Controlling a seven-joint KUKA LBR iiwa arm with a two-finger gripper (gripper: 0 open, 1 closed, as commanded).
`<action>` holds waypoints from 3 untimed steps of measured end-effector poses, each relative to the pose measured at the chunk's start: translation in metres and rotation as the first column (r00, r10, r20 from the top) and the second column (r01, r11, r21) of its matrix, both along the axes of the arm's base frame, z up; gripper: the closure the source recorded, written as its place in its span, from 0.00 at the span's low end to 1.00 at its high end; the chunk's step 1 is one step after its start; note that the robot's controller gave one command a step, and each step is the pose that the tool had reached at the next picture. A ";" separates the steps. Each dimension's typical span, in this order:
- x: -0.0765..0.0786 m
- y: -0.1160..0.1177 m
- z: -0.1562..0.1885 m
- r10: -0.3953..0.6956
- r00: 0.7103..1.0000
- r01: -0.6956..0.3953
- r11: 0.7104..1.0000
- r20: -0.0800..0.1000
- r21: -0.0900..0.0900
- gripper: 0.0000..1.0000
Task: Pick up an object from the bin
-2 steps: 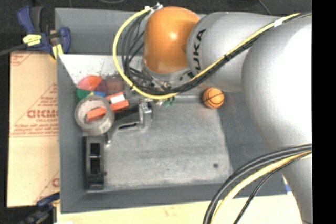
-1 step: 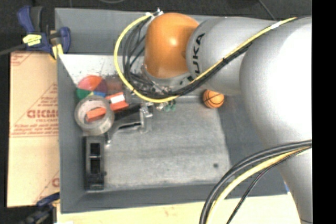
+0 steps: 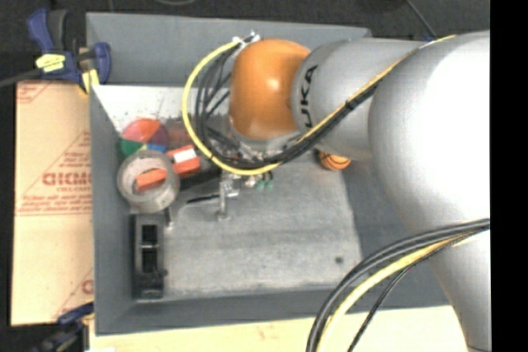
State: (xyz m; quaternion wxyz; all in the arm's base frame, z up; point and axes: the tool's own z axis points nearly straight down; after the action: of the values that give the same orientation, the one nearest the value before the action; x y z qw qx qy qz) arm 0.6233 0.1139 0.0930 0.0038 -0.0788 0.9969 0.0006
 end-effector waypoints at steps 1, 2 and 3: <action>0.013 0.001 -0.016 0.039 0.999 -0.039 0.999 0.009 -0.001 1.00; 0.013 0.001 -0.016 0.039 0.999 -0.039 0.999 0.009 -0.001 1.00; 0.010 0.002 -0.011 0.069 0.998 -0.069 0.998 0.013 -0.006 1.00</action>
Offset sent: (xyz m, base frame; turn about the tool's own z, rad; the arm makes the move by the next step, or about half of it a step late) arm 0.0000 0.0000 0.0000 0.0000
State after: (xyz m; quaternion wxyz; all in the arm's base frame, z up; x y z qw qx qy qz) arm 0.6335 0.1157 0.0819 0.0102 -0.1132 0.9935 -0.0025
